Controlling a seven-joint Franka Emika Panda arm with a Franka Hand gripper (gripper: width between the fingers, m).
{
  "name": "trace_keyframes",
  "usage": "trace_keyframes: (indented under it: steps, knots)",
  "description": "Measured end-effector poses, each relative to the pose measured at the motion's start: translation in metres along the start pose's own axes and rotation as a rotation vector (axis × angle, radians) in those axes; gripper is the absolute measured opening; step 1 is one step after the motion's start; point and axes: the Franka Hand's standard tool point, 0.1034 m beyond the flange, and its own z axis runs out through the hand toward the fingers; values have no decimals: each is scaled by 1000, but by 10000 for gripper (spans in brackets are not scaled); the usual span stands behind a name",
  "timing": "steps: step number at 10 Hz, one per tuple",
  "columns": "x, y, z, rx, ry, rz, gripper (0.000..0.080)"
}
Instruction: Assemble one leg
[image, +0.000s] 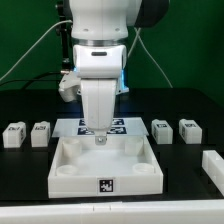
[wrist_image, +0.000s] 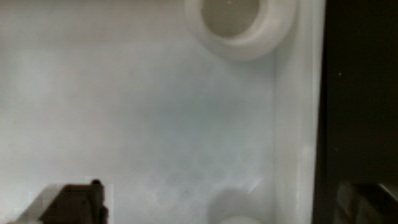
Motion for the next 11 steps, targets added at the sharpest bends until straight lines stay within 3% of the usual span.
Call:
trace_keyframes:
  steps: [2,3,4,7,8,10,11]
  knots:
    - [0,-3,3,3,1,2,650]
    - [4,-13,12,-10,8,-1,650]
    - [2,-25,22,-8,12,-3,650]
    - [0,-24,38,-38,26,-7,650]
    - [0,-25,40,-35,27,-3,650]
    - [0,-24,40,-36,26,-3,405]
    - [0,-25,40,-35,26,-2,405]
